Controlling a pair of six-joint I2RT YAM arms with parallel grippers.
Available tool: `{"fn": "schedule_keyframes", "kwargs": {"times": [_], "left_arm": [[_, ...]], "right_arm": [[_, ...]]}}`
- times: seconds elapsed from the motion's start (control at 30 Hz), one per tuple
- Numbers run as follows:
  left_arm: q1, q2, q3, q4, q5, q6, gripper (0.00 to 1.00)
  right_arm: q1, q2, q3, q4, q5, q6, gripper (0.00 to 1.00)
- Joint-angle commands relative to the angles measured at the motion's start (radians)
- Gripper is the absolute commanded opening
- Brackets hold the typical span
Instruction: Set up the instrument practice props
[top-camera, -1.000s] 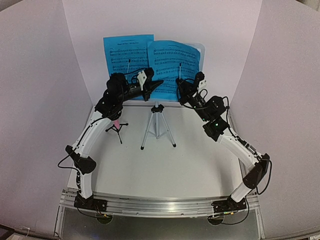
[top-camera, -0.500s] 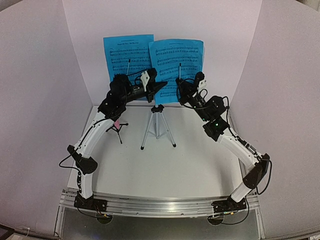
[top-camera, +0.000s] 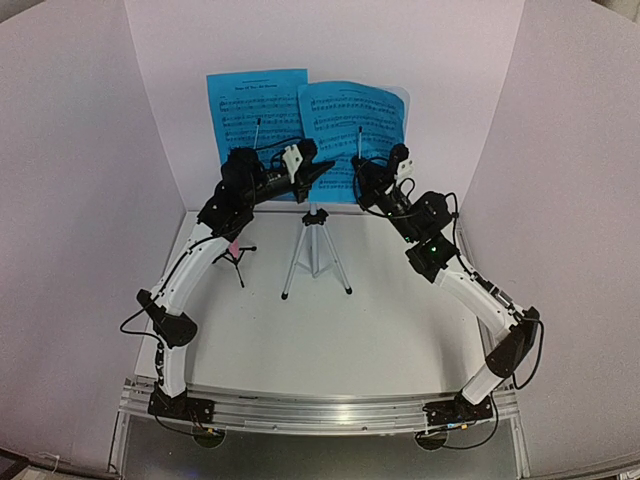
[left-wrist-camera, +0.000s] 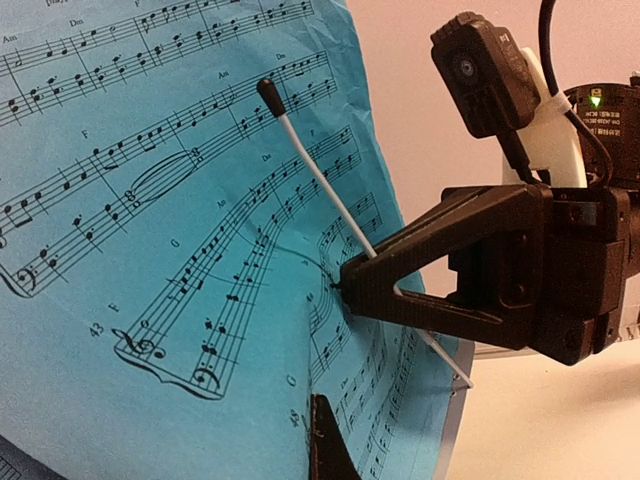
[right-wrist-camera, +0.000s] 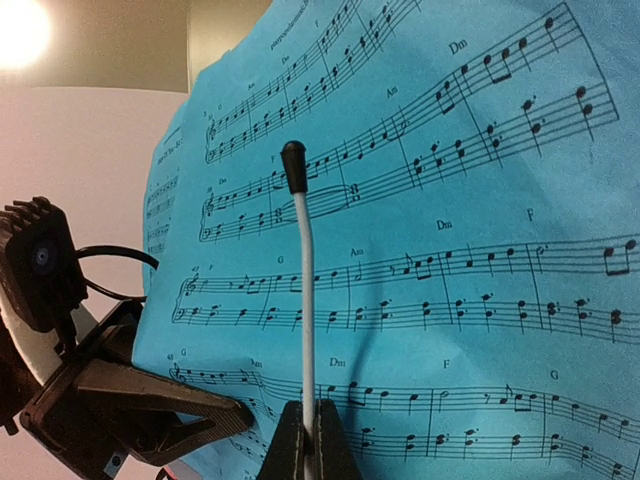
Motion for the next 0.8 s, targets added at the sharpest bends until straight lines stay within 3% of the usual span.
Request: {"fn": "schedule_keyframes", "kwargs": {"times": [0.0,0.77], "left_arm": [[0.0,0.01,0.058,0.008,-0.014,0.073,0.0],[0.0,0.019,0.031,0.071,-0.021,0.045,0.0]], "right_arm": [[0.002,-0.021,0.025,0.036,-0.02,0.006,0.0],[0.002,-0.022,0.022,0.036,-0.012,0.006,0.0]]}}
